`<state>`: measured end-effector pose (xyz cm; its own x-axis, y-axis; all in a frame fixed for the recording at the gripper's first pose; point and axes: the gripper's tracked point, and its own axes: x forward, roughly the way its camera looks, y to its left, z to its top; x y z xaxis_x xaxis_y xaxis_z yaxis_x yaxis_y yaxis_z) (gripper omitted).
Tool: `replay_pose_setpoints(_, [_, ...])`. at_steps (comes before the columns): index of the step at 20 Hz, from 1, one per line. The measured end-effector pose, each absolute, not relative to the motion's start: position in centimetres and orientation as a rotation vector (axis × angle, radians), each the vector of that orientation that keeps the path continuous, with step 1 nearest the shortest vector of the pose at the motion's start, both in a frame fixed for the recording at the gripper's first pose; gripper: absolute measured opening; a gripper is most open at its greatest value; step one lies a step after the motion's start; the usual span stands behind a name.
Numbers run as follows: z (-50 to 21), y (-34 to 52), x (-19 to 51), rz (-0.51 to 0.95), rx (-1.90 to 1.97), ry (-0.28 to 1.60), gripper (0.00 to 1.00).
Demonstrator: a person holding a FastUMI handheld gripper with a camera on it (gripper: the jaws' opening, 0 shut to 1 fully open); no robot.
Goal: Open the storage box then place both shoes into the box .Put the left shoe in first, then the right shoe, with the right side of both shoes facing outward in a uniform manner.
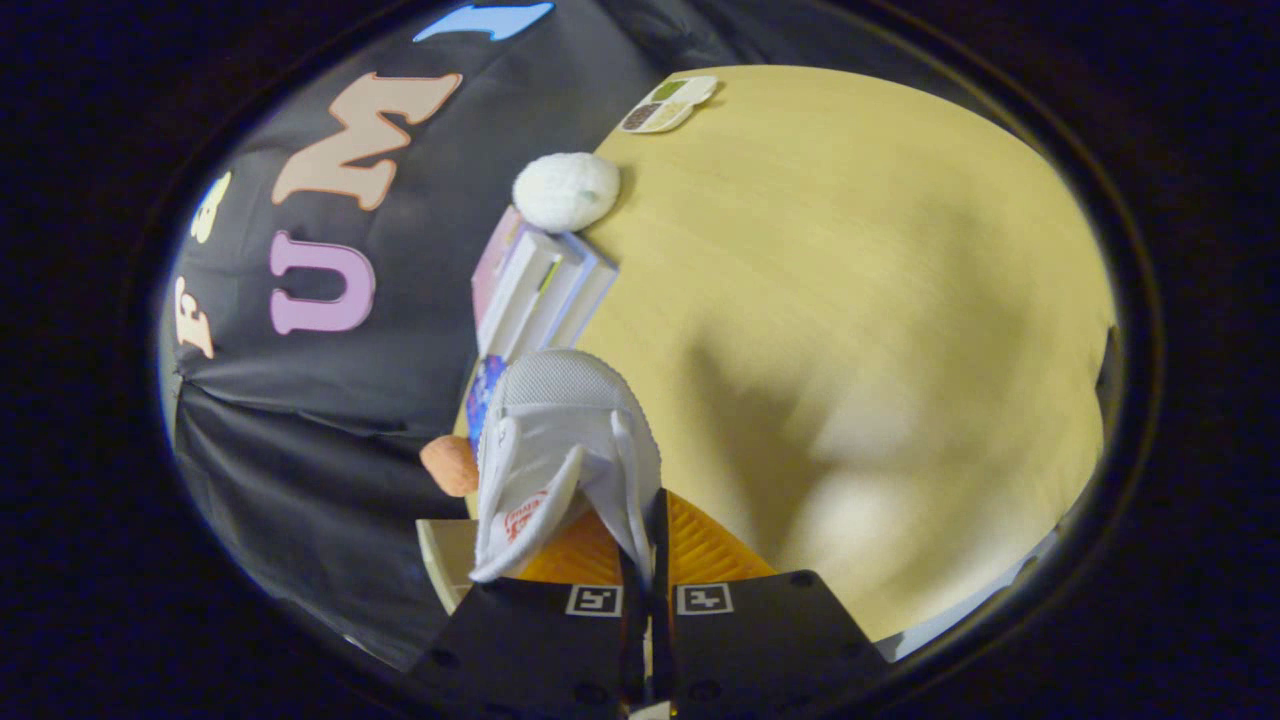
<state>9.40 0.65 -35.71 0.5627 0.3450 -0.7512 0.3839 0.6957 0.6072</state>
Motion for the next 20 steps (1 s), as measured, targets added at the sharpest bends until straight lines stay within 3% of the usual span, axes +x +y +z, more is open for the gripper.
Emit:
replay_pose_setpoints(9, [-25.6, 15.6, 10.2, 0.249, 0.824, 0.942, 0.05])
replay_pose_setpoints(16, [-27.2, 26.7, 8.9, 0.343, 0.624, 0.970, 0.05])
replay_pose_setpoints(20, [-31.3, 29.3, 7.7, 0.297, 0.479, 0.997, 0.06])
